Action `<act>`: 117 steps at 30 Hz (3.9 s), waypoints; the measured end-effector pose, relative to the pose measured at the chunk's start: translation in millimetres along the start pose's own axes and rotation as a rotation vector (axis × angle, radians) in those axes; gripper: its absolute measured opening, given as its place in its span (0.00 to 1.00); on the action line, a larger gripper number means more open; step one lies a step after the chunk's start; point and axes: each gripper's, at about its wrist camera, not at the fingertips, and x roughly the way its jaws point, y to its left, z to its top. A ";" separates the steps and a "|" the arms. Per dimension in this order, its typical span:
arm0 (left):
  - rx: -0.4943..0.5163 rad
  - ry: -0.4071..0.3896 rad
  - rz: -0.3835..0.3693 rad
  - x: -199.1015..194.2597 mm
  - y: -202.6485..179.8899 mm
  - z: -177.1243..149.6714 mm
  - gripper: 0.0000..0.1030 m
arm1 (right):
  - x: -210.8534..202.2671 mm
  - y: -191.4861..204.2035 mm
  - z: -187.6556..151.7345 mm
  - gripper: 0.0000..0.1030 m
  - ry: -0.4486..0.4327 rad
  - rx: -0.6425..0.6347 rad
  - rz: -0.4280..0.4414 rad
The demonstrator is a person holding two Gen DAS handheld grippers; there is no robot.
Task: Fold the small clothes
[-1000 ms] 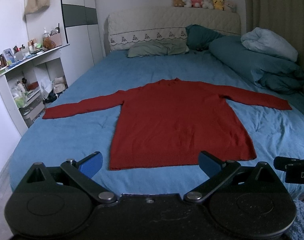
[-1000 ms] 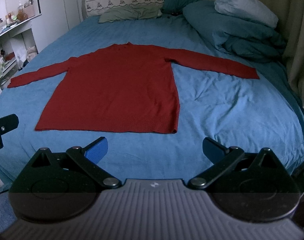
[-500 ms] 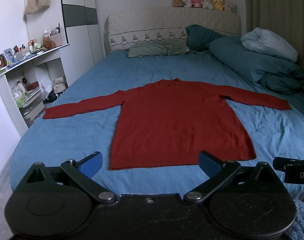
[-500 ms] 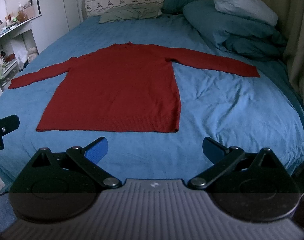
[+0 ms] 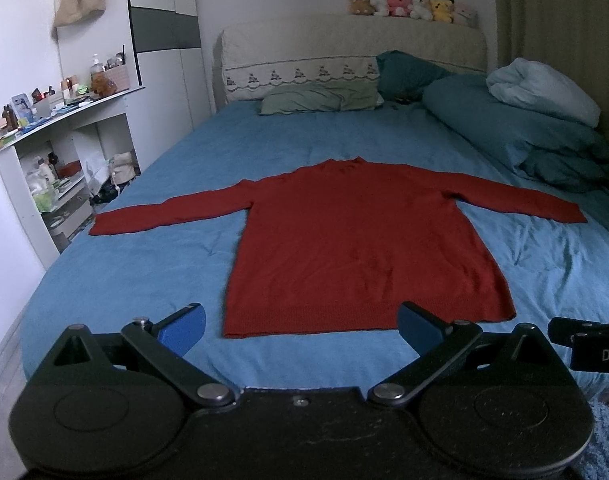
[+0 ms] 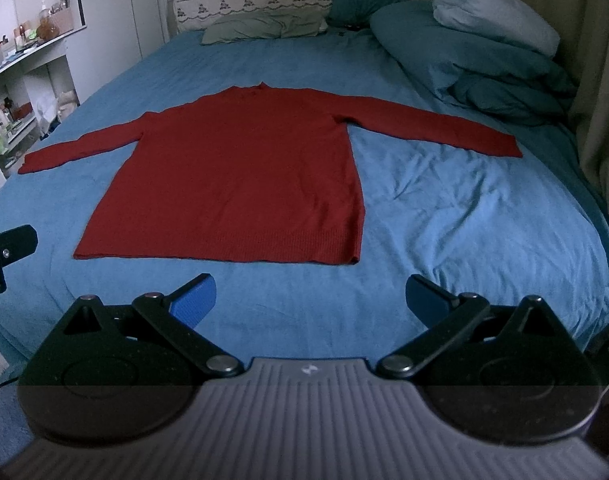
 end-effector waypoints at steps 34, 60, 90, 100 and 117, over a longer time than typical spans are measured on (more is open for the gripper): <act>0.019 -0.155 -0.049 34.2 -26.9 115.1 1.00 | 6.3 -67.9 67.6 1.00 -0.094 0.164 -0.093; 0.154 0.172 -0.238 491.3 -263.2 225.7 1.00 | 372.0 -320.0 151.6 1.00 -0.166 0.663 -0.324; 0.159 0.347 -0.259 516.1 -177.0 276.8 1.00 | 368.6 -258.3 303.0 0.20 -0.292 0.503 -0.188; 0.033 0.314 -0.091 488.3 -4.7 248.6 1.00 | 452.6 16.6 325.6 0.20 -0.224 -0.039 0.298; 0.110 0.297 -0.323 485.7 -30.7 246.3 1.00 | 469.1 76.2 239.6 0.75 -0.044 -0.319 0.218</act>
